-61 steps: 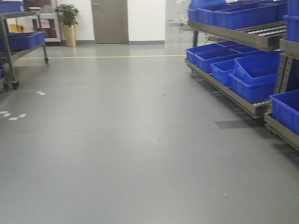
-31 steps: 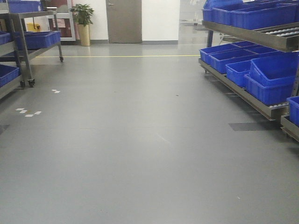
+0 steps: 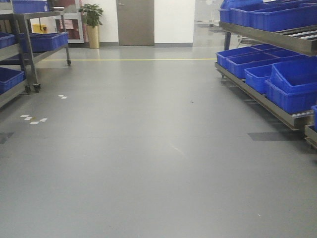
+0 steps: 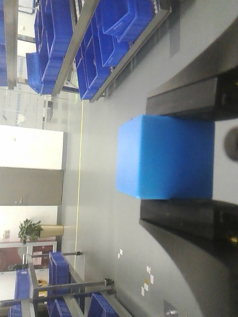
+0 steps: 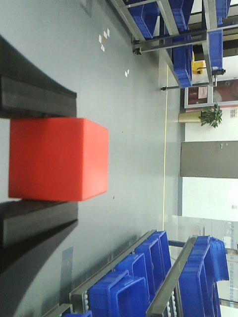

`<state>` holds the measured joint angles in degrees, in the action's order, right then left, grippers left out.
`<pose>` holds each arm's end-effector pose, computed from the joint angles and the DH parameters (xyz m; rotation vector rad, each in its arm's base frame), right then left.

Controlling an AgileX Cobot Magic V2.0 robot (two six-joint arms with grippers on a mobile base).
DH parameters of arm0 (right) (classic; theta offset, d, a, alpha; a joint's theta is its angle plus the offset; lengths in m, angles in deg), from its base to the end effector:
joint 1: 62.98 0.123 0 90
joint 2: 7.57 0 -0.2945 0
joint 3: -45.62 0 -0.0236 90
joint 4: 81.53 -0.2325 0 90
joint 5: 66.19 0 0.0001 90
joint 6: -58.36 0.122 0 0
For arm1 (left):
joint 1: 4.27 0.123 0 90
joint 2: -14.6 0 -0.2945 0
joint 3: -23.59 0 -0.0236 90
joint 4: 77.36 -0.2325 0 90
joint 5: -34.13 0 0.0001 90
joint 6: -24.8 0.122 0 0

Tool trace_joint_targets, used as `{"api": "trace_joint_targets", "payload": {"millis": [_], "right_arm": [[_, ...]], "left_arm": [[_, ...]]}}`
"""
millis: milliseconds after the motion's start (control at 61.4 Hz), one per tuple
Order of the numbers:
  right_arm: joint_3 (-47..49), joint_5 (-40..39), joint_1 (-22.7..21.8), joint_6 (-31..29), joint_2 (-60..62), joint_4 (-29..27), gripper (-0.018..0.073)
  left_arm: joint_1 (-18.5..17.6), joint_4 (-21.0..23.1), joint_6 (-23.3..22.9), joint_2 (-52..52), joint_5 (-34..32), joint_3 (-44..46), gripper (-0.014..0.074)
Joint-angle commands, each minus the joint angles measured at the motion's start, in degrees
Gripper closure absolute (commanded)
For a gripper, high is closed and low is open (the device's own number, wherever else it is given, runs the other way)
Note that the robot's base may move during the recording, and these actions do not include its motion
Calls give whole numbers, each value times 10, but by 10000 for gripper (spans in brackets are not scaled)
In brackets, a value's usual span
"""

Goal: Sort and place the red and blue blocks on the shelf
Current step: 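Drive the base along the aisle toward the bin rack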

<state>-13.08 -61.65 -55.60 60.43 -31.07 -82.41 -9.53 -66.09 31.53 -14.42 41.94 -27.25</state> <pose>0.0782 0.0103 0.3022 -0.0596 1.5144 0.1453 0.0884 -0.0114 0.3352 0.0322 1.5292 -0.1552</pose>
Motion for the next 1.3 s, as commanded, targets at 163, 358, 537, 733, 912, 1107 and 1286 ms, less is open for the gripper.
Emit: {"api": "trace_joint_targets", "payload": {"millis": [163,358,537,733,912,1107,1286], "right_arm": [[18,-52,-3,-6,-3,3,503],[18,-52,-3,-6,-3,3,503],[18,-52,-3,-6,-3,3,503],[18,-52,-3,-6,-3,3,503],[18,-52,-3,-6,-3,3,503],[18,-52,-3,-6,-3,3,503],[18,-52,-3,-6,-3,3,503]], "left_arm": [[0,1,0,-2,-53,18,475],[0,1,0,-2,-53,18,475],[0,1,0,-2,-53,18,475],[0,1,0,-2,-53,18,475],[0,1,0,-2,-53,18,475],[0,1,0,-2,-53,18,475],[0,1,0,-2,-53,18,475]]}}
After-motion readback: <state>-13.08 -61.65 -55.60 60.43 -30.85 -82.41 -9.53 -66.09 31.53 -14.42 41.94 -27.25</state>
